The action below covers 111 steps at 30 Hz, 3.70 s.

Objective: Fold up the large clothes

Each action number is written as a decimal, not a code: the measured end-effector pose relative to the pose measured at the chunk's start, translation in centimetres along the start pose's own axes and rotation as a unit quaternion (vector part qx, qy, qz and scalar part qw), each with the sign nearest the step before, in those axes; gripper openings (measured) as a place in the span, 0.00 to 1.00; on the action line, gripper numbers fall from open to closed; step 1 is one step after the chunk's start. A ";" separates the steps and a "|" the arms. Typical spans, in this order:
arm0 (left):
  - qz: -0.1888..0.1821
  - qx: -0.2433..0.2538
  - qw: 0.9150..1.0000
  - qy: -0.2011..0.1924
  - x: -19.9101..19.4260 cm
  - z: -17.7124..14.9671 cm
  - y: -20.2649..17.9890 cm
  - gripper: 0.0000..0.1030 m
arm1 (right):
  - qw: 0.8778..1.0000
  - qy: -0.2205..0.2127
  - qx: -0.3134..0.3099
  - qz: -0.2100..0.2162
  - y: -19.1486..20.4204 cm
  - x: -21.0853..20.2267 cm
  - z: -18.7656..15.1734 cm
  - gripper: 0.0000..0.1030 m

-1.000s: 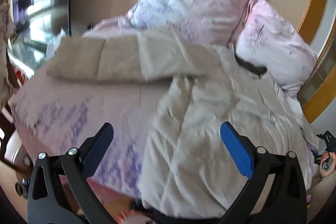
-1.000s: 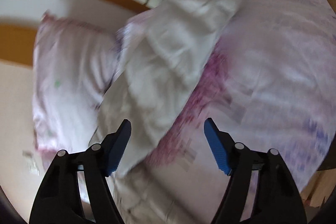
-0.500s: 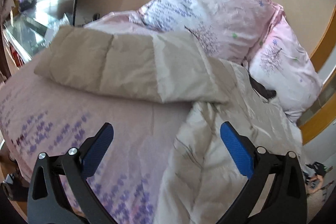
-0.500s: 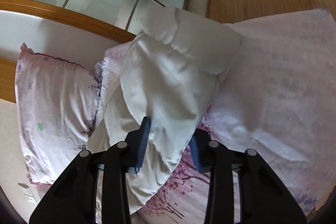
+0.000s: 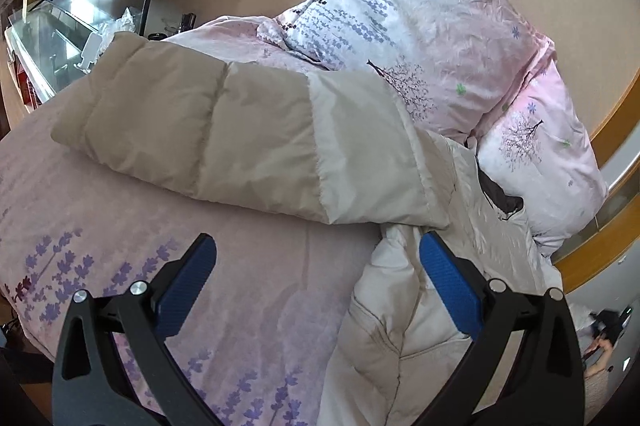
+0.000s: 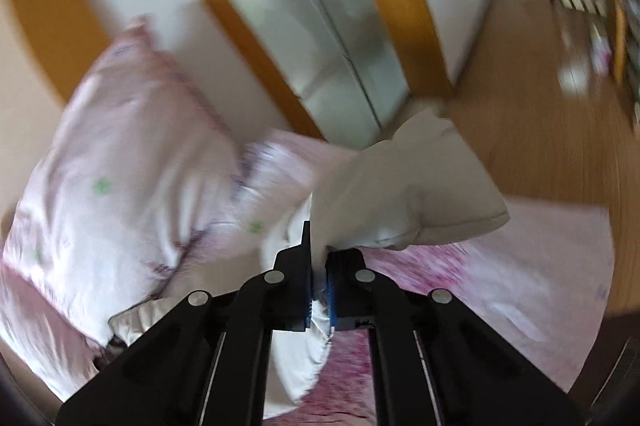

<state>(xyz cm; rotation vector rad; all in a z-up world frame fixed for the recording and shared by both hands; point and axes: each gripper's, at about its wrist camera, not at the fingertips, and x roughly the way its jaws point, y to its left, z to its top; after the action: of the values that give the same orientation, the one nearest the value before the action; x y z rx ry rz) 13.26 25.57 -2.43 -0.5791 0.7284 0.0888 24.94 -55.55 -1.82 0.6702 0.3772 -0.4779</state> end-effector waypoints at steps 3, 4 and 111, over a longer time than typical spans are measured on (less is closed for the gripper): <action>-0.009 -0.005 1.000 -0.002 -0.2 0.1 0.4 0.98 | 0.996 -0.038 -0.076 0.031 5.8 -2.6 -0.1 0.05; -0.009 -0.007 1.000 -0.003 -0.3 0.2 0.5 0.98 | 0.994 -0.045 -0.093 0.041 7.2 -3.2 -0.3 0.05; -0.274 0.161 0.944 0.087 5.0 3.2 -33.6 0.05 | 0.916 0.227 -0.293 0.153 18.3 -4.2 -13.8 0.49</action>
<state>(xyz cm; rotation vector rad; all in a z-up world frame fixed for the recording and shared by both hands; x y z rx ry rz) 28.13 -1.60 11.96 -0.4587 0.7109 -0.5962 28.75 -32.64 -0.68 0.2326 0.8015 0.1093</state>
